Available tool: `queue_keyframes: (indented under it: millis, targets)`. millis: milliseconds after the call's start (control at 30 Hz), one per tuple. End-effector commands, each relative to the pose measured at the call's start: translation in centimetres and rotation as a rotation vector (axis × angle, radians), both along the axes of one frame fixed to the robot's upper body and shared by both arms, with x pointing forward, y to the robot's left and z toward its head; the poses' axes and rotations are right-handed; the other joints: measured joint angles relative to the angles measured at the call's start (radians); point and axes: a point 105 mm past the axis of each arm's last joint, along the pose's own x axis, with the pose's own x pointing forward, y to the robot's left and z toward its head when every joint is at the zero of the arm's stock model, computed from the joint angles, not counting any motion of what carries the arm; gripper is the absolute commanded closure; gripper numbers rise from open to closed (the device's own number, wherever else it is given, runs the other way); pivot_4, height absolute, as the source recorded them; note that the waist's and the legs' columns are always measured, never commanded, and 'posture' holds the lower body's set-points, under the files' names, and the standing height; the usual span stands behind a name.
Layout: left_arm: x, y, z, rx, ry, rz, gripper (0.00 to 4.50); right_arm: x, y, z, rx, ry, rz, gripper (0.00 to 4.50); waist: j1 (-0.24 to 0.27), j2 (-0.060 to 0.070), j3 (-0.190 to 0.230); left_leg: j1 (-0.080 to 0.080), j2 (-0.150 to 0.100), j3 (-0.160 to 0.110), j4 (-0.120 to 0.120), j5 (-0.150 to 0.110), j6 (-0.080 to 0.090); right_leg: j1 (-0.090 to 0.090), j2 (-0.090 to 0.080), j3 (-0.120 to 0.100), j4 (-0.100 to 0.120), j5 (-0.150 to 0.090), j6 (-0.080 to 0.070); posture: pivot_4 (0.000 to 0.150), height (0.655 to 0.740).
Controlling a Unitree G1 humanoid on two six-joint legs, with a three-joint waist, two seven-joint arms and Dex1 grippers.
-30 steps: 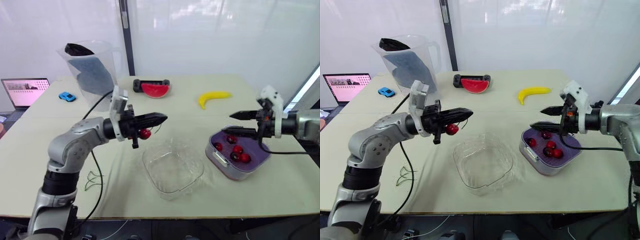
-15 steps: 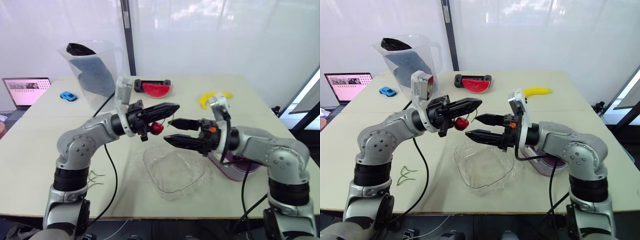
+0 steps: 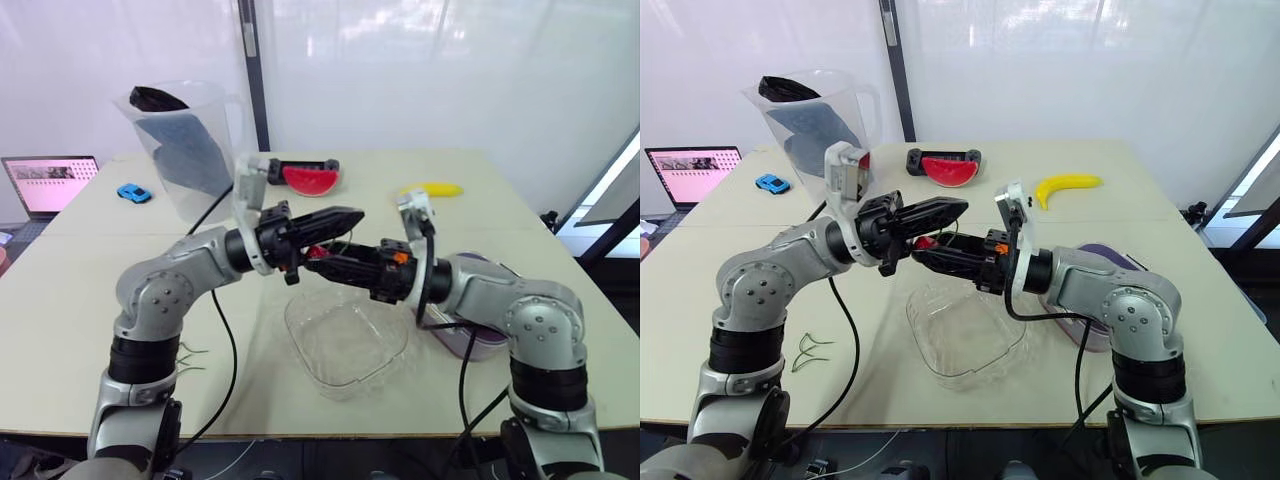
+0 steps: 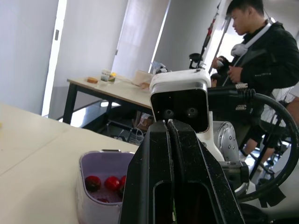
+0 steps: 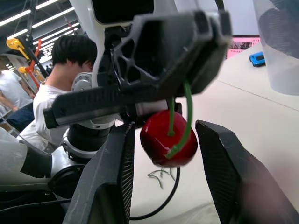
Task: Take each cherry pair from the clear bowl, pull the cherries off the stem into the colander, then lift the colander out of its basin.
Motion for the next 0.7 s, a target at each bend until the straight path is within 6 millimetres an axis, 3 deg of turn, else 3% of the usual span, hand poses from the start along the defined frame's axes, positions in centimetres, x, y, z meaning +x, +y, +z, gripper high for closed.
queue_keyframes:
  millis: [33,133,367,700]
  targets:
    - [-0.9,-0.3,0.8,0.000,-0.059,-0.019,4.50,-0.5,0.1,1.1,0.034,-0.037,0.014,2.98,0.000,0.000,0.000,0.000,0.000,0.000,0.000,0.000,0.000,0.000,0.000,0.000,0.000,0.000,0.000,0.150,0.7400]
    - [-0.9,-0.4,0.8,-0.001,-0.061,-0.021,4.50,-0.4,0.1,1.1,0.029,-0.034,0.006,3.94,0.000,0.000,0.000,0.000,0.000,0.000,0.000,0.000,0.000,0.000,0.000,0.000,0.000,0.000,0.000,0.150,0.7400]
    - [-0.6,-0.3,0.9,0.001,-0.068,-0.012,4.50,-0.6,0.0,0.3,-0.014,-0.013,0.022,3.94,0.000,0.000,0.000,0.000,0.000,0.000,0.000,0.000,0.001,0.000,0.000,0.000,0.000,0.000,0.000,0.150,0.7400]
    - [-0.5,-0.4,0.7,0.006,-0.075,-0.009,4.50,-1.6,-0.6,-3.4,-0.278,-0.013,0.066,3.94,0.001,0.000,0.000,0.000,-0.001,0.000,0.000,-0.001,0.001,0.000,0.000,0.000,0.000,0.000,0.000,0.150,0.7400]
